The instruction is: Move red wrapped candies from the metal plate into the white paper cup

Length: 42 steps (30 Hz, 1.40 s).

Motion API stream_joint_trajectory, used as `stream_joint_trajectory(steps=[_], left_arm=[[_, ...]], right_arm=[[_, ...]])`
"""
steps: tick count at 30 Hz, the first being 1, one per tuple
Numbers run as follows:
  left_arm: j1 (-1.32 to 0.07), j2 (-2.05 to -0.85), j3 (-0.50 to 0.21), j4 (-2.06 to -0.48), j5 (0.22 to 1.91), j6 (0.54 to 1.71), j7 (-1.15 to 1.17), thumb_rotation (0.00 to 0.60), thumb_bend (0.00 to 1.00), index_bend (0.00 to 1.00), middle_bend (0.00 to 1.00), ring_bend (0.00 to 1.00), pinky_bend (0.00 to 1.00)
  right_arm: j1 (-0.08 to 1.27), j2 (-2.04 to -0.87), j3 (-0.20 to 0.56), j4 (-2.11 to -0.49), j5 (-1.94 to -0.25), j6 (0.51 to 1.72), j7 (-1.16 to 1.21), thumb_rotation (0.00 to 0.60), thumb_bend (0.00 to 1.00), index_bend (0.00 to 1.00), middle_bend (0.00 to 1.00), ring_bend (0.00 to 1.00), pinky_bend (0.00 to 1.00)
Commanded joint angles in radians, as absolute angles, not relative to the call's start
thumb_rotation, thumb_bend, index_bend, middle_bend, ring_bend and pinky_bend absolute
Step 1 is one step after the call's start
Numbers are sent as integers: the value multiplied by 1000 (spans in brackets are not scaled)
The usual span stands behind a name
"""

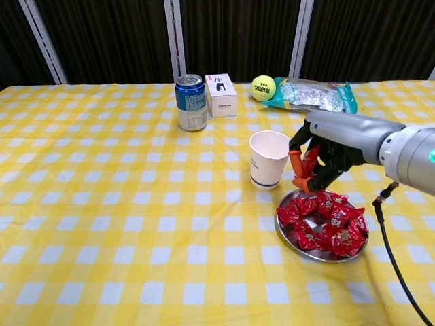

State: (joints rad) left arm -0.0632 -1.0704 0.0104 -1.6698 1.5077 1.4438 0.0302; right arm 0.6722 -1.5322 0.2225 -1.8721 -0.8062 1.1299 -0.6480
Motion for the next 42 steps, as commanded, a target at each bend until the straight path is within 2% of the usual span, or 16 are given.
stream_joint_trajectory(steps=[1,9,15,26,36,42], left_arm=[[-64,-1070,10,-1670,1507,1443,29,600,1,0,0,0,0],[-69,-1068,6,-1673,1495,1431,22,600,1,0,0,0,0],[-75,-1061,4,-1681,1480,1413,18,600,1,0,0,0,0],[-81,-1051,5,-1693,1464,1392,11,600,1,0,0,0,0],[-81,-1050,6,-1698,1462,1390,13,600,1,0,0,0,0],[-82,-1050,6,-1699,1461,1390,13,600,1,0,0,0,0]], right_arm=[[703,-1519,259,-1885,-776,1129,-663,600,453,664,806,856,913],[797,-1526,336,-1854,-690,1105,-699,600,456,663,806,856,914],[859,-1558,363,-1776,-621,1076,-697,600,456,664,806,856,914],[906,-1612,334,-1637,-594,1037,-659,600,457,650,806,856,913],[914,-1617,310,-1629,-612,1041,-626,600,455,537,806,856,914],[916,-1612,309,-1643,-626,1055,-616,600,390,479,806,856,913]])
